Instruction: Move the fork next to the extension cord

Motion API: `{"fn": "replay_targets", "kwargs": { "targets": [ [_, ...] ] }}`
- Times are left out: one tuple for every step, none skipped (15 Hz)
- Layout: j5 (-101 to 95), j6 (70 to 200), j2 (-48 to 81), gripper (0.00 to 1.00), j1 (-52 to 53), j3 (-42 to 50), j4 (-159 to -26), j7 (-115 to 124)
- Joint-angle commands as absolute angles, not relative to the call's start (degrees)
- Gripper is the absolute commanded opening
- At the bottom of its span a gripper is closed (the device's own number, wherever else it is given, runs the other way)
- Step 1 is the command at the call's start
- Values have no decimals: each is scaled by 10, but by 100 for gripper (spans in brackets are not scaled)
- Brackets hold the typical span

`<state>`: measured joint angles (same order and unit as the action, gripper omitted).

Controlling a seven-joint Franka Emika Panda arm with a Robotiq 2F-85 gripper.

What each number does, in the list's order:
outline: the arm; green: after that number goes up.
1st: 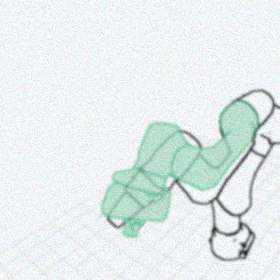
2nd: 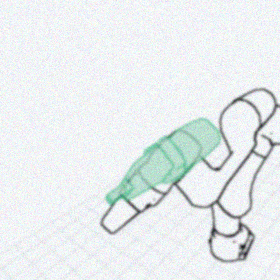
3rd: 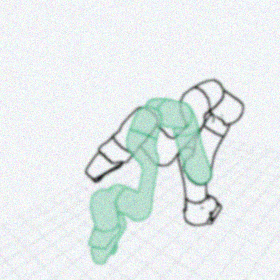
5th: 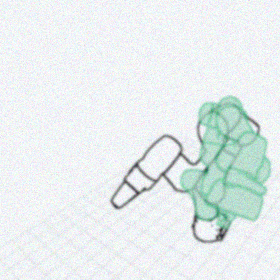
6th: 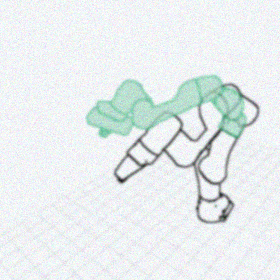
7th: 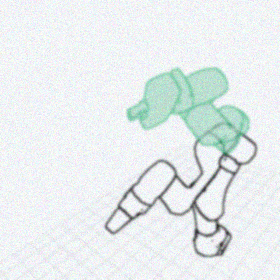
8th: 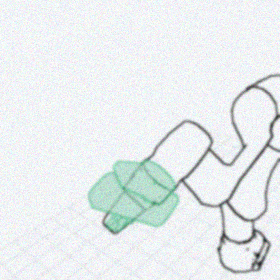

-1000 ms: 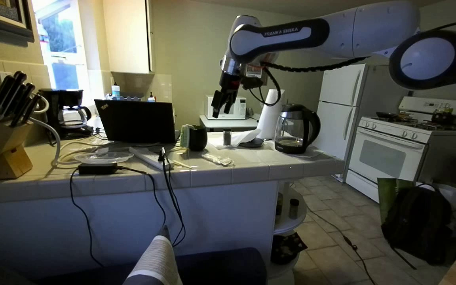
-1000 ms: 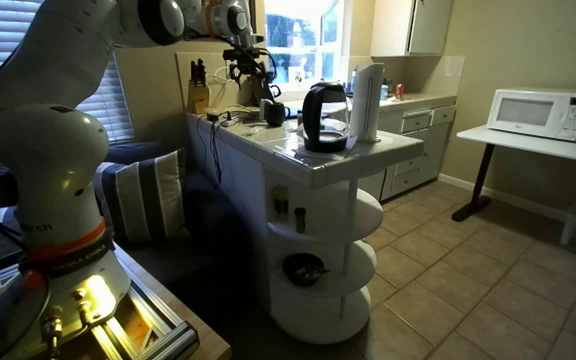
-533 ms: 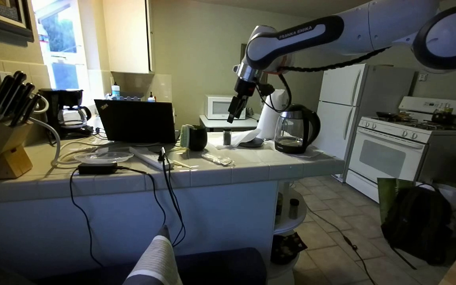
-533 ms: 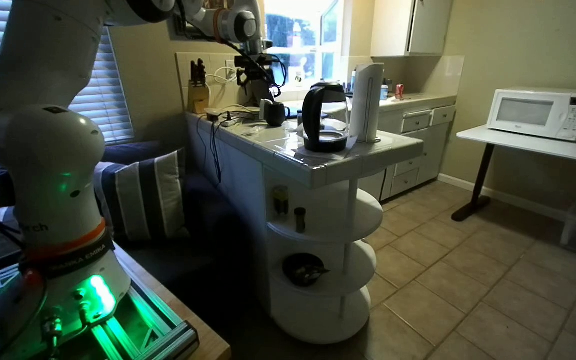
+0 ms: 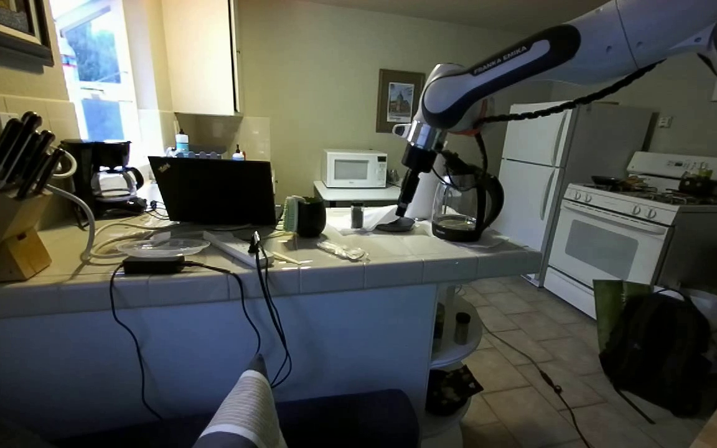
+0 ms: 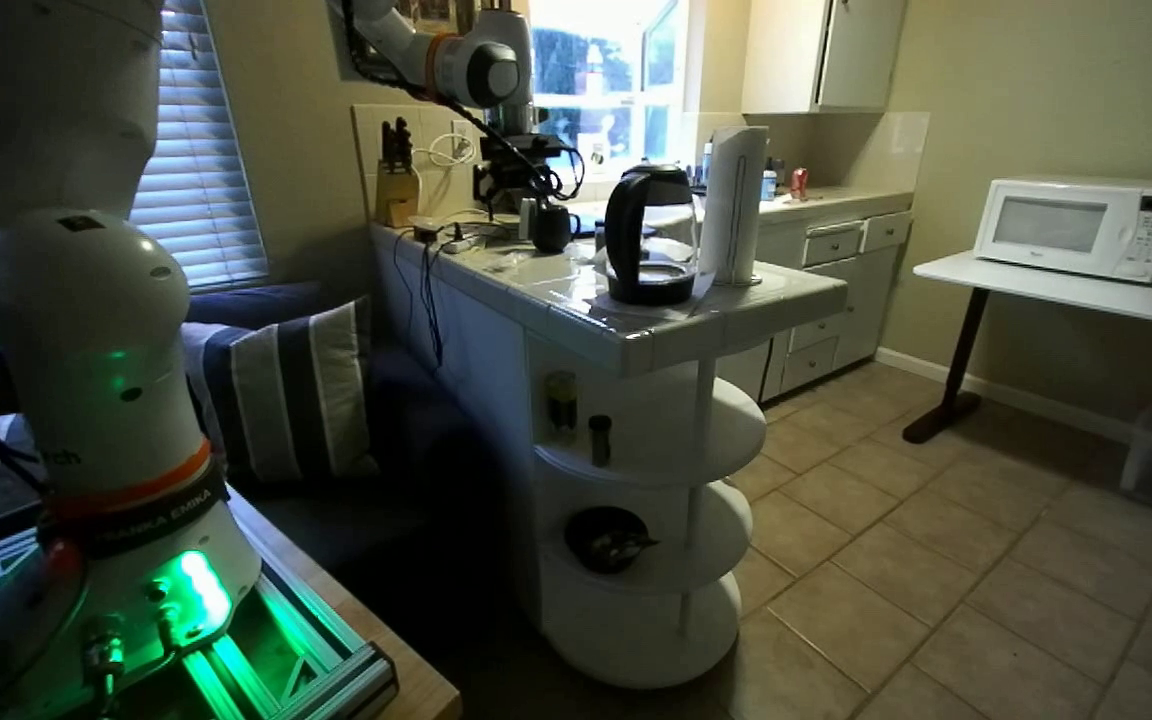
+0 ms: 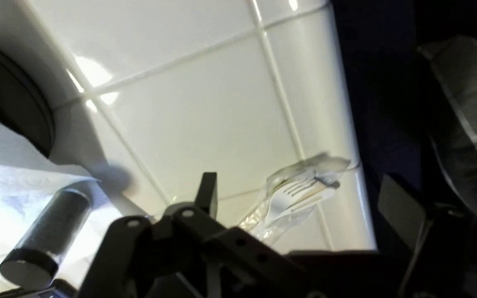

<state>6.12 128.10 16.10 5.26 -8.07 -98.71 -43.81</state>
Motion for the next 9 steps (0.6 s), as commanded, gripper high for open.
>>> {"fn": "replay_targets", "kwargs": {
  "targets": [
    [93,1319,74,100,17,-95,-1128,-539],
    [103,1335,56,100,10,-94,-1157,-578],
    [77,1299,112,100,29,-86,-1073,-515],
    [84,1310,96,100,25,-84,-1100,-539],
    [86,1314,84,100,23,-82,-1118,-552],
    [87,1315,75,100,22,-81,-1128,-557],
    [87,1315,70,100,22,-81,-1133,-559],
    [87,1315,68,100,22,-81,-1134,-560],
    [87,1315,67,100,23,-82,-1135,-560]
  ]
}}
